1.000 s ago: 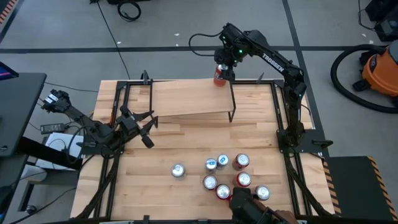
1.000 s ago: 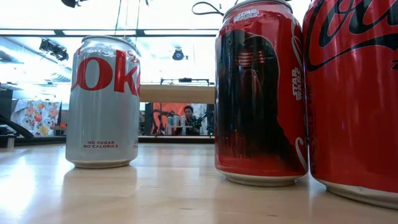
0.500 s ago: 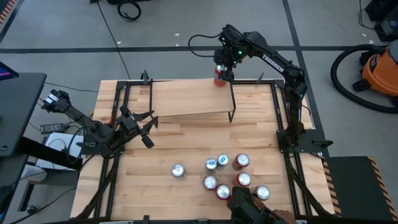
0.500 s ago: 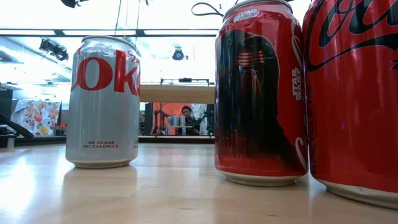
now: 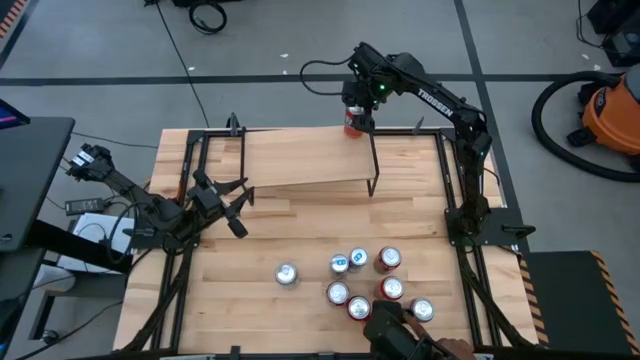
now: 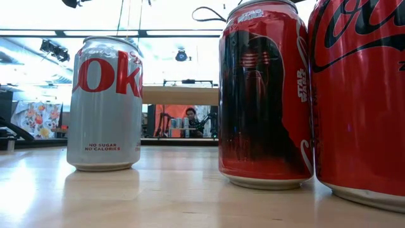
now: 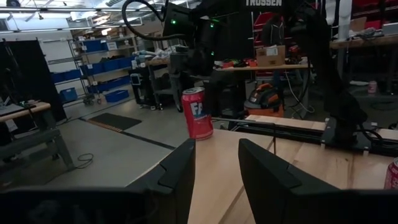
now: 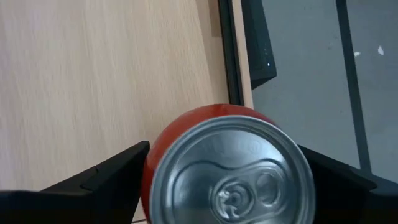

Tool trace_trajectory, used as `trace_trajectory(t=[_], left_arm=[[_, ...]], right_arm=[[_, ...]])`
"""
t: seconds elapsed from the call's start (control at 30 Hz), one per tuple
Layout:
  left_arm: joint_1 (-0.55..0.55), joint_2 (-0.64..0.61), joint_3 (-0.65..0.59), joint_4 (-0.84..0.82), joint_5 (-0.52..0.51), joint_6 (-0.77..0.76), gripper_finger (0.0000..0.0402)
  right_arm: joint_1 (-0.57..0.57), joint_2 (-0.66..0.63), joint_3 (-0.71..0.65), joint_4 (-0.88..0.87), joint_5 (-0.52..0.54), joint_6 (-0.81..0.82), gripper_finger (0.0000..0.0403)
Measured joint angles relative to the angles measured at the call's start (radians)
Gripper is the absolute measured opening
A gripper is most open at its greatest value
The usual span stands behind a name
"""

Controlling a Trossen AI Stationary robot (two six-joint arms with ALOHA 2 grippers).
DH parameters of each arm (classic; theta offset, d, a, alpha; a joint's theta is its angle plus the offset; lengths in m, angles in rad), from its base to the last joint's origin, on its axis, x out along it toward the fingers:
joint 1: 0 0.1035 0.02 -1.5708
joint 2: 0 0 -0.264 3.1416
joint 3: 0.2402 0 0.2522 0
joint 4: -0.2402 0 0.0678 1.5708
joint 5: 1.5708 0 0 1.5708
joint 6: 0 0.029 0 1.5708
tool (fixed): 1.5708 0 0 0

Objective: Place canned beverage on shelf
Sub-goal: Put the top orange soda can on the shelf, then put the right blue soda can on the shelf

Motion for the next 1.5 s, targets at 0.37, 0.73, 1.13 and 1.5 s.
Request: trace_trajectory(t=[0.37,0.73,1.13,1.5], left_arm=[[0.0,0.0,0.0,-0.003,0.0,-0.009,0.0133],[0.0,0.0,0.0,-0.003,0.0,-0.009,0.0133],[0.0,0.0,0.0,-0.003,0.0,-0.008,0.0133],[0.0,0.0,0.0,-0.003,0.0,-0.016,0.0133]], right_arm=[[0.012,0.0,0.001,0.004,0.001,0.031,0.0373],[0.015,-0.002,0.002,0.047,0.005,0.045,0.0397],[0.019,-0.002,0.002,0.073,-0.001,0.053,0.0399],[0.063,-0.006,0.039,0.094,0.024,0.053,0.0399]])
